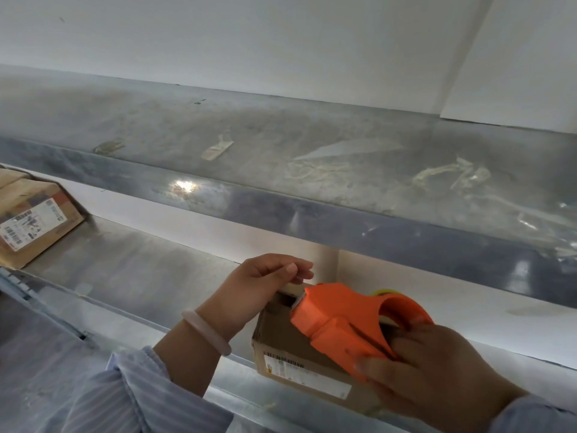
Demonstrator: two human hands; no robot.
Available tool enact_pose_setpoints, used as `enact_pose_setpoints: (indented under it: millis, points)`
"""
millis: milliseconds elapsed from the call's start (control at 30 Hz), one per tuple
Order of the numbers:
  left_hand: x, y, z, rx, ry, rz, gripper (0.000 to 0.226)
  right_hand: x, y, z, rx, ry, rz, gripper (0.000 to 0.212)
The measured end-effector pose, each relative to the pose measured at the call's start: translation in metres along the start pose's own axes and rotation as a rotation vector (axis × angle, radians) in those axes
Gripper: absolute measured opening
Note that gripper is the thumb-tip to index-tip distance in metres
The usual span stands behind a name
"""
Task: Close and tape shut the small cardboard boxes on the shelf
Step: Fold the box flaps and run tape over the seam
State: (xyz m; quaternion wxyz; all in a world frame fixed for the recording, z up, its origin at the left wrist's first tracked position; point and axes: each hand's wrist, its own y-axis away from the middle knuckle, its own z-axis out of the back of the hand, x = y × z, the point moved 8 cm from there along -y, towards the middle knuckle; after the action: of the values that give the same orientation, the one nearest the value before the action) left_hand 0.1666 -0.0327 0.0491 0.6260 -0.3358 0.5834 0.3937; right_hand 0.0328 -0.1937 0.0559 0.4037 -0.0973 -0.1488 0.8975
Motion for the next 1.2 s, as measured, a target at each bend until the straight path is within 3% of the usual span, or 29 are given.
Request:
enact_pose_setpoints:
  millis: [33, 100, 167, 233, 333, 467, 733, 900, 1067, 1200]
  points:
    - [-0.002, 0.001, 0.001, 0.004, -0.013, -0.021, 0.021, -0.007, 0.002, -0.004, 0.011, 0.005, -0.084, 0.028]
    - [-0.003, 0.004, 0.001, 0.033, -0.049, -0.056, 0.021, -0.015, 0.009, -0.007, -0.011, 0.065, -0.221, 0.06]
    - [-0.004, 0.006, -0.001, 0.08, -0.093, -0.081, 0.019, -0.013, 0.007, -0.005, -0.025, 0.118, -0.208, 0.066]
    - [-0.006, 0.006, -0.006, 0.168, -0.131, -0.08, 0.02, -0.006, 0.005, -0.001, -0.045, 0.134, -0.115, 0.062]
    - [-0.006, 0.008, -0.022, 0.385, -0.154, -0.048, 0.026, 0.018, 0.004, 0.0, -0.064, 0.146, 0.204, 0.021]
    - [-0.004, 0.012, -0.035, 0.55, -0.219, 0.049, 0.027, 0.022, 0.006, 0.002, -0.049, 0.163, 0.28, 0.036]
    - [-0.008, 0.006, -0.034, 0.507, -0.212, 0.068, 0.018, 0.023, 0.008, -0.001, -0.028, 0.152, 0.26, 0.043]
    - [-0.004, 0.001, -0.038, 0.456, -0.043, 0.107, 0.021, 0.022, 0.007, -0.003, -0.016, 0.154, 0.233, 0.04]
    - [0.005, 0.004, -0.053, 0.552, 0.16, 0.266, 0.02, 0.022, 0.002, 0.004, -0.039, 0.165, 0.252, 0.042]
    - [0.004, 0.0, -0.059, 0.583, 0.132, 0.304, 0.021, 0.02, 0.002, 0.003, -0.041, 0.159, 0.256, 0.043]
